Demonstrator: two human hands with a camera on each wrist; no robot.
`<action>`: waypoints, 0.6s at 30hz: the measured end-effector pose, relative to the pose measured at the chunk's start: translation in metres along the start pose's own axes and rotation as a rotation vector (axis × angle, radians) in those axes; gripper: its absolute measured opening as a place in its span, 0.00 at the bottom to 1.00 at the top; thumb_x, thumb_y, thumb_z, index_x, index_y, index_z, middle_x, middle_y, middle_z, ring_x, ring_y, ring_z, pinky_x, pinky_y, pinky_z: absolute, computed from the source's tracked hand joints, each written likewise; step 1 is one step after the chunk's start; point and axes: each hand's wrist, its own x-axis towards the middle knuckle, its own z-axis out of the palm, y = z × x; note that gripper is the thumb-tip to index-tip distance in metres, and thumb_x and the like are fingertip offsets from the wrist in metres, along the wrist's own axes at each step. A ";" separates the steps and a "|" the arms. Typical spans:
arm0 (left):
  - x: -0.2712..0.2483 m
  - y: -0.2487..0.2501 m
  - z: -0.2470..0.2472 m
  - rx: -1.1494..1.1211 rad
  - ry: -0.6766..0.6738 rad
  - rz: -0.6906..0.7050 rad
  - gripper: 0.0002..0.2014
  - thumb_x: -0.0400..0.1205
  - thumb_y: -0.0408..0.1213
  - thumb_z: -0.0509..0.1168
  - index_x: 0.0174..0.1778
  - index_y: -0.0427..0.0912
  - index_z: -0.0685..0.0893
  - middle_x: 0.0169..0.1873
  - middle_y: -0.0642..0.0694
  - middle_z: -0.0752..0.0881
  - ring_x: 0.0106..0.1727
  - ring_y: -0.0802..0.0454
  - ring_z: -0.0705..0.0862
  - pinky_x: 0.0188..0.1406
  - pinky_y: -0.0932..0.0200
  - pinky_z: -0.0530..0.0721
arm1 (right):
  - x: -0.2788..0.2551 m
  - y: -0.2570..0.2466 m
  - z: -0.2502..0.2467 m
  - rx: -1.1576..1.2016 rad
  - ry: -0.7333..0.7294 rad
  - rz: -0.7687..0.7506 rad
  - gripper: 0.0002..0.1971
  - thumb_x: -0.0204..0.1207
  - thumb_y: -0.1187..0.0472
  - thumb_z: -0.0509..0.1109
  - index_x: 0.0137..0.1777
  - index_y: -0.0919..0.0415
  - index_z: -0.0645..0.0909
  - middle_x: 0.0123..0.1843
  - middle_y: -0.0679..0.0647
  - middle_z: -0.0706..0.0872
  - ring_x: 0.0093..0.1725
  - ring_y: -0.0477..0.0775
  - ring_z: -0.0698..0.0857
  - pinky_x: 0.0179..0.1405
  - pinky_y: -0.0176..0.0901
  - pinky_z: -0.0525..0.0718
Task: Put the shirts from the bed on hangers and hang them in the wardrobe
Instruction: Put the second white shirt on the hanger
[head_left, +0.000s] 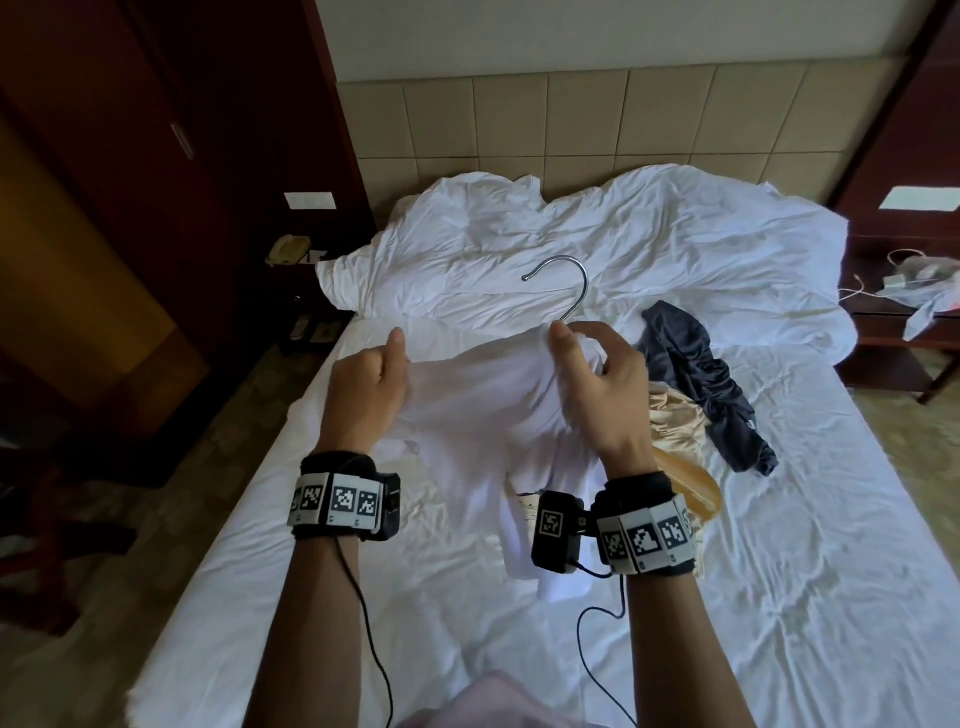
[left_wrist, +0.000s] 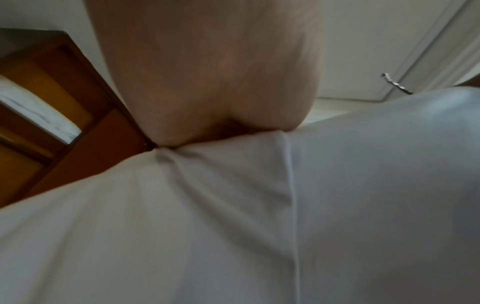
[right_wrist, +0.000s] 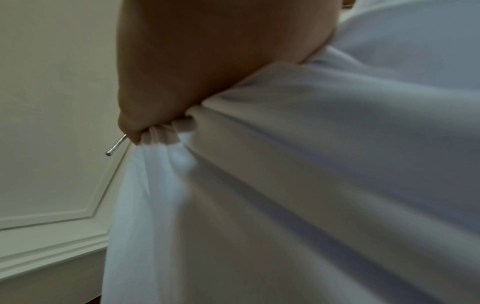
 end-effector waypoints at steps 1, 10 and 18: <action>0.000 -0.001 -0.002 0.000 0.000 -0.029 0.34 0.95 0.53 0.48 0.46 0.31 0.91 0.42 0.42 0.92 0.50 0.44 0.89 0.53 0.54 0.80 | 0.001 0.001 -0.002 -0.007 0.009 0.009 0.19 0.80 0.31 0.72 0.50 0.46 0.88 0.40 0.42 0.92 0.39 0.40 0.87 0.38 0.41 0.81; 0.003 -0.018 -0.013 0.115 -0.026 -0.230 0.24 0.94 0.48 0.53 0.55 0.34 0.89 0.45 0.45 0.85 0.53 0.43 0.85 0.51 0.53 0.74 | 0.003 0.004 -0.002 -0.064 -0.053 0.012 0.25 0.78 0.26 0.71 0.43 0.49 0.88 0.38 0.47 0.93 0.40 0.51 0.91 0.48 0.61 0.91; -0.005 0.047 -0.011 -0.113 -0.065 0.222 0.16 0.93 0.49 0.59 0.55 0.46 0.90 0.47 0.57 0.91 0.50 0.64 0.88 0.52 0.58 0.86 | 0.000 0.000 0.007 -0.029 -0.100 -0.010 0.30 0.82 0.32 0.72 0.35 0.60 0.79 0.28 0.52 0.81 0.30 0.47 0.79 0.37 0.47 0.78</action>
